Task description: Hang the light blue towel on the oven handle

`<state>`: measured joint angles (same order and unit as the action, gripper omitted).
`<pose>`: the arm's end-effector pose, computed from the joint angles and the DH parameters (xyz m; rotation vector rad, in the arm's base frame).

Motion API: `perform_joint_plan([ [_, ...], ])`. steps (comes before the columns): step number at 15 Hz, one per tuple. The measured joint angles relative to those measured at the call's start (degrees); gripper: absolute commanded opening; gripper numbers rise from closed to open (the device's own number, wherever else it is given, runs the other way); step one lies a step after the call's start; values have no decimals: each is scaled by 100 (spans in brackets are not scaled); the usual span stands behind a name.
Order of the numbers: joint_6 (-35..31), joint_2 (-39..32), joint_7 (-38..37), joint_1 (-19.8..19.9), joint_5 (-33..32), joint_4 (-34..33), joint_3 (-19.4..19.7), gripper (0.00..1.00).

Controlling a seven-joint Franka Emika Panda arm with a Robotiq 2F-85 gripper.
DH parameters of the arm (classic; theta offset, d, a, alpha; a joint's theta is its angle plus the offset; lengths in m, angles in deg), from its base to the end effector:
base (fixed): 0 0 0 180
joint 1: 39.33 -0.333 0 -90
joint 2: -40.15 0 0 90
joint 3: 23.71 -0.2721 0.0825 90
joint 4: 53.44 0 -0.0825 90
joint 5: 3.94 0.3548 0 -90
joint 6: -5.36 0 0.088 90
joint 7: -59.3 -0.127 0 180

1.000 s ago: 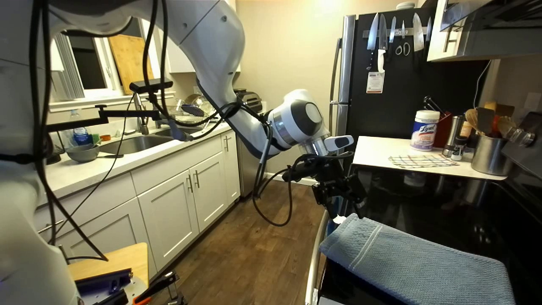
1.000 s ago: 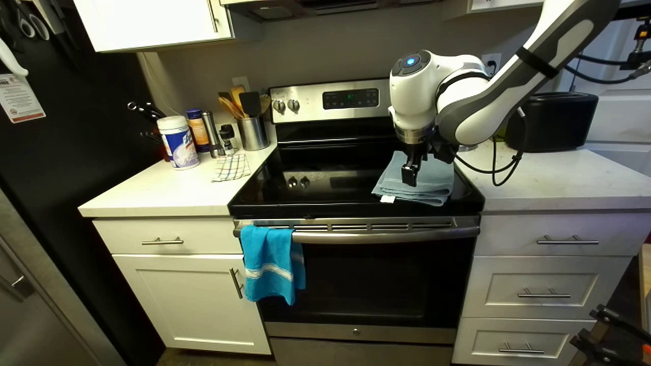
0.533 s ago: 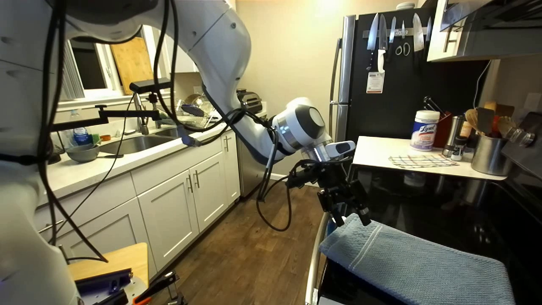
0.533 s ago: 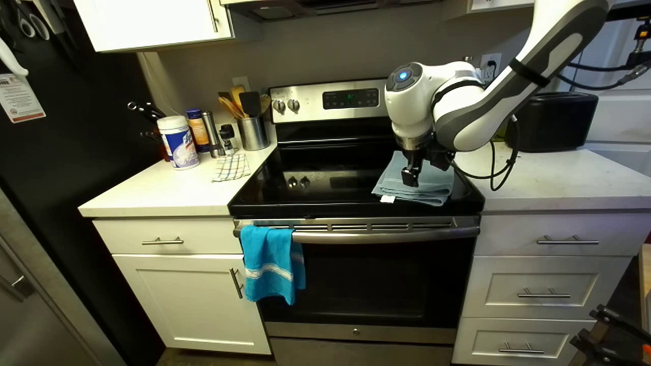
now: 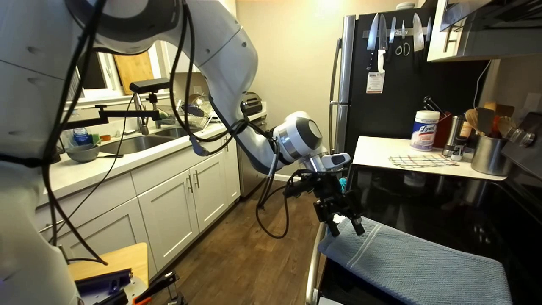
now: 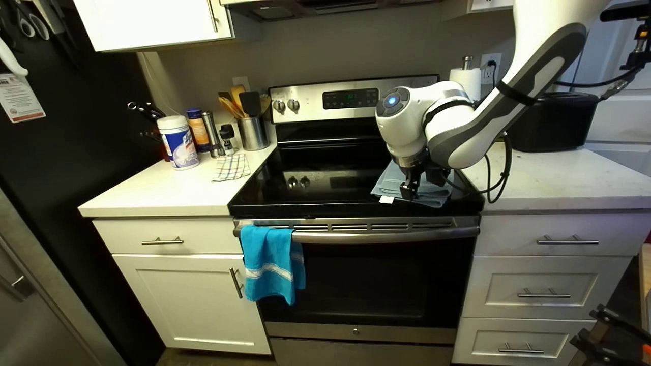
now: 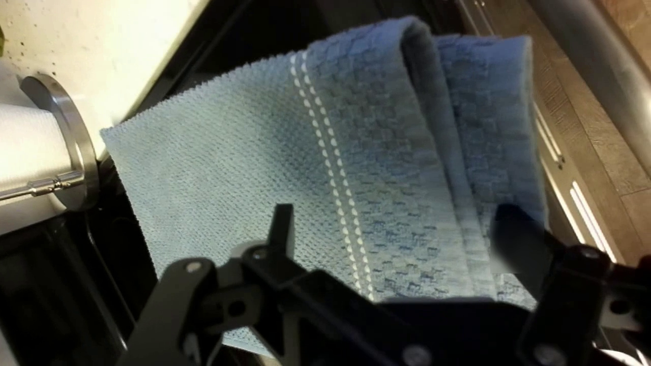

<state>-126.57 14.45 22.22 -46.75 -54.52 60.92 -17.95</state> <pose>0.5637 -0.0117 0.1960 2.4835 0.0614 0.1069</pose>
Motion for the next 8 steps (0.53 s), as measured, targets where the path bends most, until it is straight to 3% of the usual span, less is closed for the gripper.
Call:
perform_joint_plan([
  [8, 22, 1, 0, -36, -230, -77, -2, 100],
])
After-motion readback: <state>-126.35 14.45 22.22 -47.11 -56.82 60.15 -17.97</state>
